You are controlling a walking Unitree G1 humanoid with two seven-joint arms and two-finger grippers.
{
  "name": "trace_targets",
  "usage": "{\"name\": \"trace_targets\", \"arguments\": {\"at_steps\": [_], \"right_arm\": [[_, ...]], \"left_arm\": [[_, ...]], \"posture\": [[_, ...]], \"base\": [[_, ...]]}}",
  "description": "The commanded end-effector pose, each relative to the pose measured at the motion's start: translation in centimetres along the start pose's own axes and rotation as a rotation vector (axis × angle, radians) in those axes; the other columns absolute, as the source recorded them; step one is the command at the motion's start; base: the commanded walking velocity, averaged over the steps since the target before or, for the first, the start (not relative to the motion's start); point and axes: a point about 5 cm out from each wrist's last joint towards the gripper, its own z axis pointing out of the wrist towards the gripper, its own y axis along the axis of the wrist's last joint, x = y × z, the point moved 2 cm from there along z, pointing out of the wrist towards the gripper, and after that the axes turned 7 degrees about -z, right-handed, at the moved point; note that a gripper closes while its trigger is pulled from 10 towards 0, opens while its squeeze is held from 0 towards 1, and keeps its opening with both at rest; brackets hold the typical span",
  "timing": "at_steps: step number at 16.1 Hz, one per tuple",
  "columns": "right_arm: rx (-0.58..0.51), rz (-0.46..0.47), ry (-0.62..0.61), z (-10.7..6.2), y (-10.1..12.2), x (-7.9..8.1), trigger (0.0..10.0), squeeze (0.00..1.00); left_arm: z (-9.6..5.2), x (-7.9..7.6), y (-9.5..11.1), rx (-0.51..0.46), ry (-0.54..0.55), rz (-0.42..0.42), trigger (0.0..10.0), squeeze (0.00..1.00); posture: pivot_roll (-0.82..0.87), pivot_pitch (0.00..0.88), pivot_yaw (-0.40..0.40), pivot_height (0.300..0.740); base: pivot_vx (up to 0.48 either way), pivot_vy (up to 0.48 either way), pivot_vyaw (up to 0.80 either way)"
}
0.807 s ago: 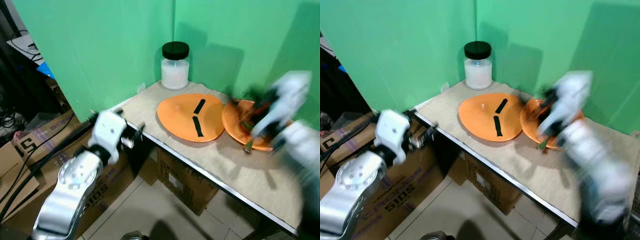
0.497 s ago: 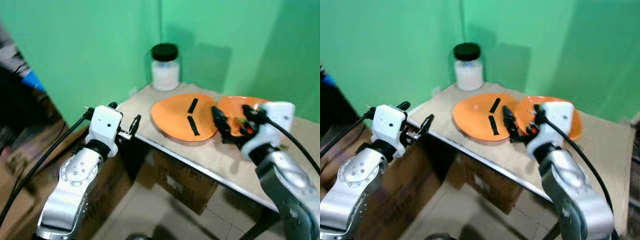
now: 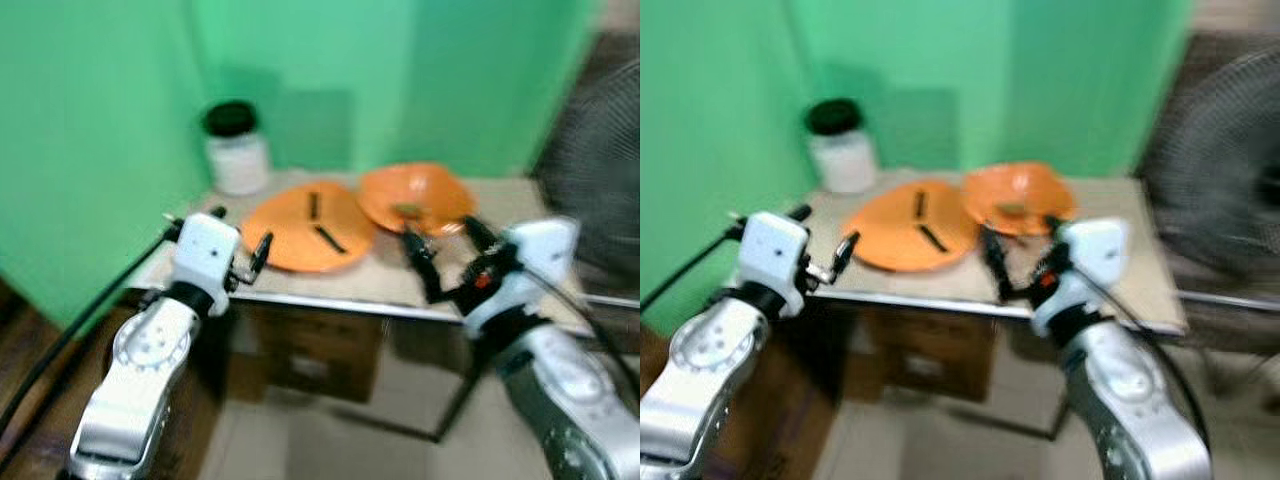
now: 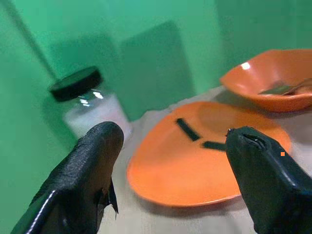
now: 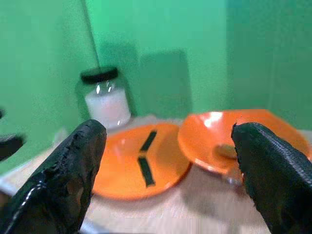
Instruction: Setting the table
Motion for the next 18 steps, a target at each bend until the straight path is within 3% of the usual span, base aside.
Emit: {"name": "trace_targets", "arguments": {"at_steps": [1, 2, 4, 6, 13, 18], "right_arm": [[0.043, 0.006, 0.079, 0.2, -0.7, 0.8, 10.0, 0.34], [0.061, 0.002, 0.107, 0.2, -1.1, 1.2, 10.0, 0.0], [0.108, 0.03, 0.152, 0.0, -2.2, 1.6, 10.0, 0.0], [0.166, -0.03, 0.11, 0.1, -4.1, 0.4, 10.0, 0.0], [0.074, -0.05, 0.165, 1.9, -2.5, 0.9, 10.0, 0.0], [0.045, -0.06, 0.146, 2.4, -2.0, 0.6, 10.0, 0.0]], "left_arm": [[-0.3, 0.0, -0.2, 0.018, 0.014, -0.026, 10.0, 0.0], [-0.4, 0.1, -0.3, 0.024, 0.024, -0.023, 10.0, 0.0], [-0.5, -0.1, -0.3, 0.018, 0.028, -0.024, 10.0, 0.0], [-0.7, -0.2, -0.5, 0.014, 0.034, -0.044, 10.0, 0.0], [-0.9, 0.2, -0.2, 0.002, 0.048, -0.035, 10.0, 0.0], [-1.1, 0.1, -0.2, 0.005, 0.014, -0.029, 10.0, 0.0]], "posture": [[0.01, 0.0, 0.071, 0.74], [0.01, 0.0, 0.071, 0.74], [0.02, 0.0, 0.067, 0.74], [0.02, 0.0, 0.065, 0.74], [0.04, 0.0, 0.045, 0.74], [0.04, 0.0, 0.041, 0.74]], "base": [[0.0, 0.0, 0.0], [0.0, 0.0, 0.0], [0.0, 0.0, 0.0], [0.0, 0.0, 0.0], [0.294, 0.0, 0.8], [0.378, 0.0, 0.0]]}}
